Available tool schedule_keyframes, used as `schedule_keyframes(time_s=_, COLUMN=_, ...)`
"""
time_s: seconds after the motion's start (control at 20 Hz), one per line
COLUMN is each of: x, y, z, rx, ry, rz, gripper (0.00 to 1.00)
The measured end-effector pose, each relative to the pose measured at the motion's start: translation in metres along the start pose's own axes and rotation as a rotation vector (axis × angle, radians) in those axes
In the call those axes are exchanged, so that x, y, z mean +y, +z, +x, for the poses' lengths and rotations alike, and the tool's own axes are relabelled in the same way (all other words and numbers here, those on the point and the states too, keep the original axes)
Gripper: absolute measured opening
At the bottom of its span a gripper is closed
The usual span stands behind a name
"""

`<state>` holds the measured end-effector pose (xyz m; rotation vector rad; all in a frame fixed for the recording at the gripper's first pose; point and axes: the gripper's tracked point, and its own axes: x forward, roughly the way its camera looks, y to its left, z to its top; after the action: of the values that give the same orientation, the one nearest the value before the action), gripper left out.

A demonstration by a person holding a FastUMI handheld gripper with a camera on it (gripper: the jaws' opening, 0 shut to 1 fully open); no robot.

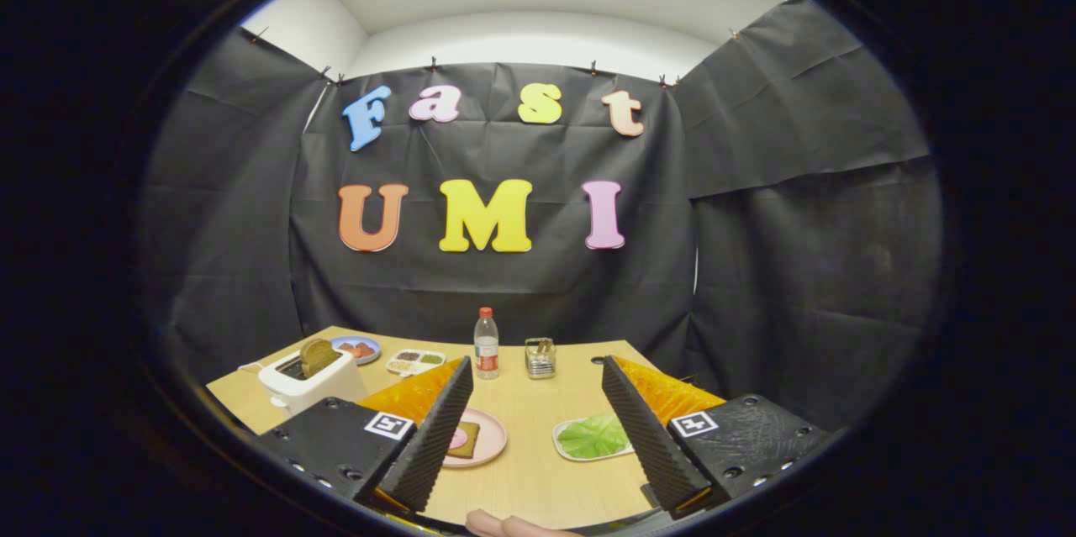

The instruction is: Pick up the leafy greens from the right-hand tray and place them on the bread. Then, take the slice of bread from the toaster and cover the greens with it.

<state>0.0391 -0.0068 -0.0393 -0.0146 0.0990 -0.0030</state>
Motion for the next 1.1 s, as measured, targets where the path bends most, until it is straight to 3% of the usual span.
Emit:
schedule_keyframes(time_s=0.35, x=-0.07, y=-0.032, z=0.061, rx=0.067, ry=-0.081, rz=-0.006, gripper=0.96)
schedule_keyframes(time_s=1.1, x=-0.149, y=-0.163, z=0.226, rx=0.34, ry=-0.098, rz=-0.044, gripper=0.97)
